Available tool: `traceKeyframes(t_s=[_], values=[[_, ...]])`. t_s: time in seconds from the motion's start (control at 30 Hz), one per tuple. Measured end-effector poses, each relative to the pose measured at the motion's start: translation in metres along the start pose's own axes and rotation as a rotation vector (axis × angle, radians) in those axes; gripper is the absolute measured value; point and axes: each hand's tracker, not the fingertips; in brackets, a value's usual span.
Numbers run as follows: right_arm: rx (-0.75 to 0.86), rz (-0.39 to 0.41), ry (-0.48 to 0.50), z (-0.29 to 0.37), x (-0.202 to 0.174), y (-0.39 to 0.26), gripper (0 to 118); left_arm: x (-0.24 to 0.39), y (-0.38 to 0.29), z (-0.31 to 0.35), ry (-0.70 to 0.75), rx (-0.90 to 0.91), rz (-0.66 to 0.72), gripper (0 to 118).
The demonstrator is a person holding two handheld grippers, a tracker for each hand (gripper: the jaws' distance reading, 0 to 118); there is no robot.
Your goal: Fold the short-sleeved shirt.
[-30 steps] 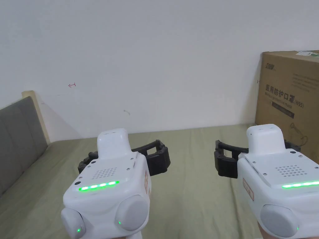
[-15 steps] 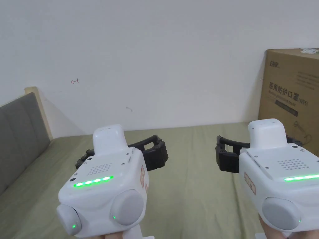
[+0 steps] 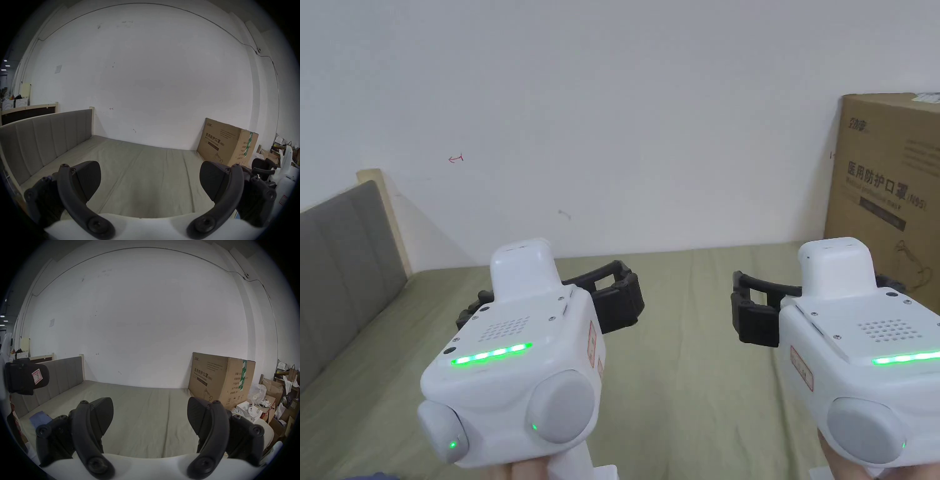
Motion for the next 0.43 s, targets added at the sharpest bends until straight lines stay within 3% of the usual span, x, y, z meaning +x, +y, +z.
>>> traceKeyframes(t_s=[0.43], values=[[0.004,-0.01,-0.003,0.0027,0.0012,-0.0019,99,0.0047,-0.0042,0.0019,-0.016,-0.007,-0.009,118]])
